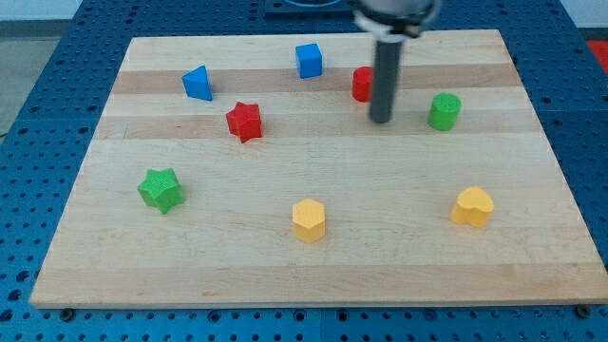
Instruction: Slide the green circle below the red circle
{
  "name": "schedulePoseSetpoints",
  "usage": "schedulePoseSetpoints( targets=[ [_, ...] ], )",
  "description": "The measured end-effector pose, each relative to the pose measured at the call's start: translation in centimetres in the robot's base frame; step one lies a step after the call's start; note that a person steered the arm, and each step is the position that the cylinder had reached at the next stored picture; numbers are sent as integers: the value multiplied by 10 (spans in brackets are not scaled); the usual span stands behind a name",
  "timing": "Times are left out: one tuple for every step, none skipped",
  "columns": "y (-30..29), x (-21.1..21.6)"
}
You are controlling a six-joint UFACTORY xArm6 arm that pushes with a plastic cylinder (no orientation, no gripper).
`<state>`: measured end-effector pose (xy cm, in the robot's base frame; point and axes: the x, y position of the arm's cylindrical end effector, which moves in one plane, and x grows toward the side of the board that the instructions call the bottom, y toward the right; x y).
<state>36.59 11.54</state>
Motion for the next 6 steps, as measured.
schedulePoseSetpoints(
  targets=[
    [13,-33],
    [64,-38],
    [91,9],
    [-1,45],
    [-21,52],
    [25,30]
  ],
)
